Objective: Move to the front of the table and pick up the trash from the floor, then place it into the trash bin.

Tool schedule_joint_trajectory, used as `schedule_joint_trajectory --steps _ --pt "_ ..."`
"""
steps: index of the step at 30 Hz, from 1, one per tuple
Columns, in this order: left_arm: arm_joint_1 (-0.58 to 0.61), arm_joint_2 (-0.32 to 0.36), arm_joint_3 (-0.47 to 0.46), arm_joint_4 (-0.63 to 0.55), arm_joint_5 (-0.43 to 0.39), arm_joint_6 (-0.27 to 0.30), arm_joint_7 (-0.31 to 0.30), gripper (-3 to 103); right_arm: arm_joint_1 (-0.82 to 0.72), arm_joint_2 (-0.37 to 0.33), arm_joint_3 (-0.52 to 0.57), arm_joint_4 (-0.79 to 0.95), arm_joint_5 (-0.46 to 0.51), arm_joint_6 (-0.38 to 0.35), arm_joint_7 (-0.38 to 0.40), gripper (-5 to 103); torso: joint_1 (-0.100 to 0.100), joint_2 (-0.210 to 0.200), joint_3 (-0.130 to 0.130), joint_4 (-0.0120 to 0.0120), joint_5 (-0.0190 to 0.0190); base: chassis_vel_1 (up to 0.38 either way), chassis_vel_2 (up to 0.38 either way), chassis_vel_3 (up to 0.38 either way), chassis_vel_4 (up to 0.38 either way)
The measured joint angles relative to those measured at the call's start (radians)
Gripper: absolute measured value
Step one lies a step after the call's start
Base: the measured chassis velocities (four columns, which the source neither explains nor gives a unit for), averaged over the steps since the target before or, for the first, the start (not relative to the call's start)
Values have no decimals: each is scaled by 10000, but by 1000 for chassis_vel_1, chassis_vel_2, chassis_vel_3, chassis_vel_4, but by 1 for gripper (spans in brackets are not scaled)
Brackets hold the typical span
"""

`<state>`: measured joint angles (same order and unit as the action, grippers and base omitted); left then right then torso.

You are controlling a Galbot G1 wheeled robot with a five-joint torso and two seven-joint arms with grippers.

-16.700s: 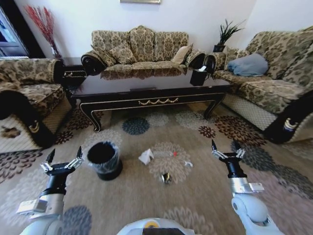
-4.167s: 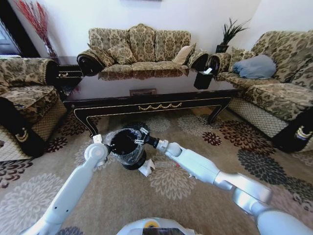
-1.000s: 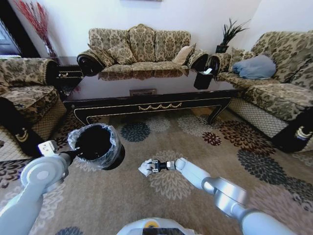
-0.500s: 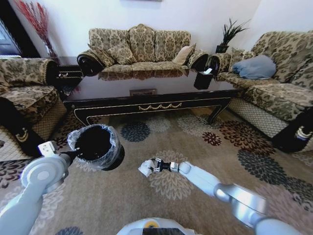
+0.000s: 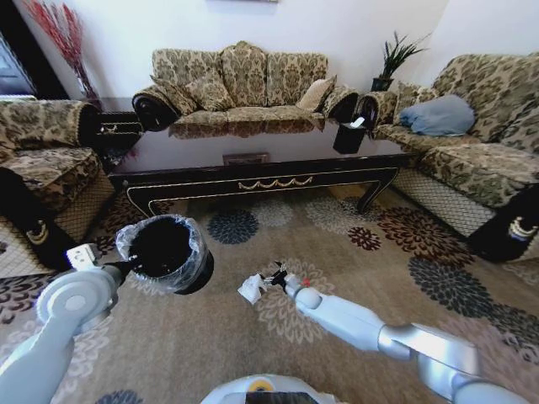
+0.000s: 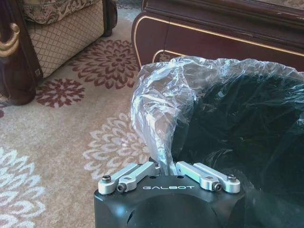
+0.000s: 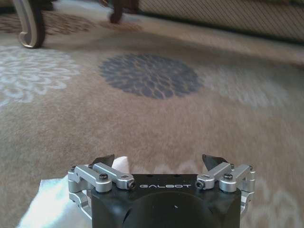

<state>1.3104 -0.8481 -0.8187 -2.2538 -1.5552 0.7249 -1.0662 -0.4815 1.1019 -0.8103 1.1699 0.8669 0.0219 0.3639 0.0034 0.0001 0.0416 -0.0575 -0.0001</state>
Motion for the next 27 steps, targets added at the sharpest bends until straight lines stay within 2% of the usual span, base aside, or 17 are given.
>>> schedule_joint_trajectory --steps 9,21,23,25,27 --pt "1 -24 -2 37 58 -7 -6 2 -84 293 -234 391 925 -375 540 100 0 0 0 -2 0 0 0 0 0" --pt "22 6 14 68 73 -11 -9 2 -279 733 -526 -97 253 -364 393 101 0 0 0 -3 0 0 0 0 0" --pt "29 13 5 78 73 -11 -9 2 -259 788 -593 -299 -66 -333 276 89 1 0 0 -2 0 0 0 0 0" --pt "29 17 4 79 73 -12 -9 2 -252 798 -615 -368 -130 -333 272 89 1 0 0 -2 0 0 0 0 0" --pt "0 23 4 95 73 -13 -9 2 -250 825 -630 -471 -214 -356 271 77 0 -1 1 -3 1 0 0 0 0"
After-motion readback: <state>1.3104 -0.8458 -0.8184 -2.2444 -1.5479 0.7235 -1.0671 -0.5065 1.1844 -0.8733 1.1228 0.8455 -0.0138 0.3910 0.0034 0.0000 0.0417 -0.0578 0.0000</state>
